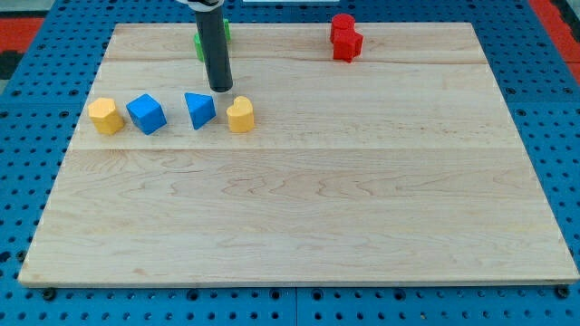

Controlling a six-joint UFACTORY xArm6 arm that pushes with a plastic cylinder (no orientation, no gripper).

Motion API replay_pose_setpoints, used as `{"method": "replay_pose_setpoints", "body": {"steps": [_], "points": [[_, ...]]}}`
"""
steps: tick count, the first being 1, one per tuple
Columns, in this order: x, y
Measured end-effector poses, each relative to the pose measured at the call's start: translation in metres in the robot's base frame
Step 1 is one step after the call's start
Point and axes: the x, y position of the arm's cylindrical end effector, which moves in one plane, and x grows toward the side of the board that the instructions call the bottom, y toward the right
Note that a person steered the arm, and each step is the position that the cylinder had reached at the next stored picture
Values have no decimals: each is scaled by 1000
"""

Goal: Place the yellow heart vertically above the blue triangle

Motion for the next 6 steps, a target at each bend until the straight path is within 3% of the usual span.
{"method": "replay_pose_setpoints", "body": {"steps": [1,4,6], "points": [[12,-74],[77,-19],[78,59]]}}
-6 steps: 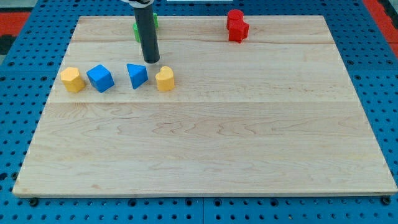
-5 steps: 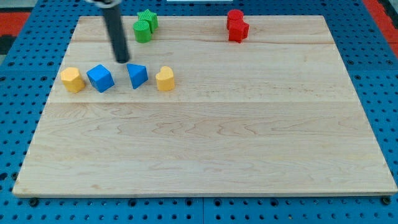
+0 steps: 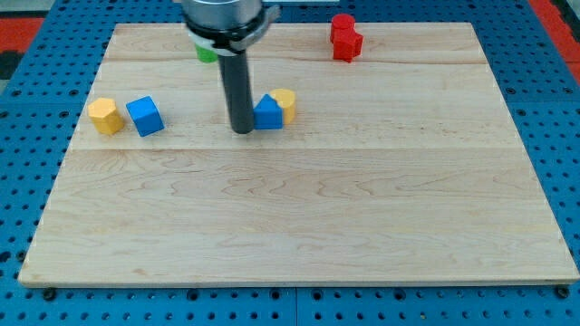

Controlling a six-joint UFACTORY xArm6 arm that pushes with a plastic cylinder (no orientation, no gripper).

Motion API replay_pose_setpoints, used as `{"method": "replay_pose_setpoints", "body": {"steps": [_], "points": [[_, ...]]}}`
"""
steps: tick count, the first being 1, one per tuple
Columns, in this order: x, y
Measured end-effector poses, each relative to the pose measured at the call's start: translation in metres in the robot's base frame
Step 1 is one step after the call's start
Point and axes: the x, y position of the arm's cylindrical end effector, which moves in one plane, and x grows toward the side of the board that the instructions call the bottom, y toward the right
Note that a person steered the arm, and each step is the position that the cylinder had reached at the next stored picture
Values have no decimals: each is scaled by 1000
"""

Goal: Place the yellow heart vertically above the blue triangle

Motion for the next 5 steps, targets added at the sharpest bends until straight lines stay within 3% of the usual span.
{"method": "replay_pose_setpoints", "body": {"steps": [1,2,3,4,5], "points": [[-23,36],[-14,31],[1,54],[0,101],[-11,111]]}}
